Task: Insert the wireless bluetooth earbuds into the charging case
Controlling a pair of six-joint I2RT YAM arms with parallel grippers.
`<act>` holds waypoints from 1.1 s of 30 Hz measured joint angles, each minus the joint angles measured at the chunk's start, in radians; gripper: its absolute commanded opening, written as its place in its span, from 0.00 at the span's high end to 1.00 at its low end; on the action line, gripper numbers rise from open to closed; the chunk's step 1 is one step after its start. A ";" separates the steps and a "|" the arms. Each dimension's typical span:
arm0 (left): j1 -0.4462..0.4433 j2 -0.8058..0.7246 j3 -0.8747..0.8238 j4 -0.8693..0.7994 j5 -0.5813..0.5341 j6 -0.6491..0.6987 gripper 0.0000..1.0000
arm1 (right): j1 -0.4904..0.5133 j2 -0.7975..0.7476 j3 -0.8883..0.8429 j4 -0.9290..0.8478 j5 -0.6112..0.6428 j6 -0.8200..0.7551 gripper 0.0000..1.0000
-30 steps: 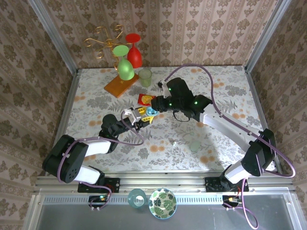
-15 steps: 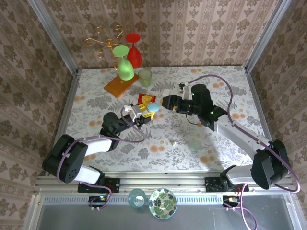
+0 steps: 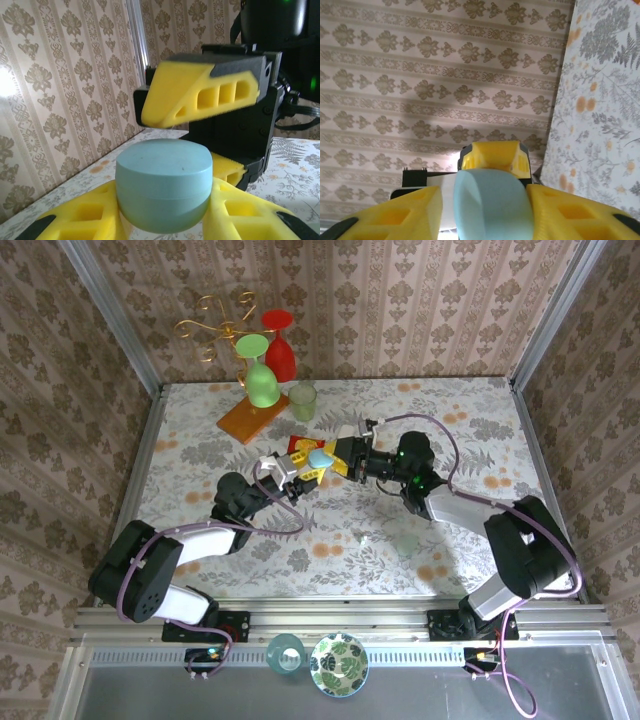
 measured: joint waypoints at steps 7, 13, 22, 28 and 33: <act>-0.003 0.000 0.003 0.014 -0.014 -0.002 0.73 | -0.001 0.053 -0.011 0.149 -0.005 0.121 0.79; -0.003 0.000 0.003 0.018 -0.017 0.000 0.33 | -0.008 0.061 -0.014 0.172 -0.005 0.135 0.83; 0.018 -0.008 -0.078 0.004 -0.033 0.015 0.01 | -0.079 0.049 -0.014 -0.047 0.078 -0.048 0.83; 0.019 -0.036 -0.121 -0.087 -0.062 0.062 0.00 | -0.117 0.075 0.012 -0.298 0.263 -0.255 0.83; 0.018 -0.039 -0.124 -0.154 -0.081 0.101 0.00 | -0.126 0.198 0.108 -0.404 0.372 -0.365 0.83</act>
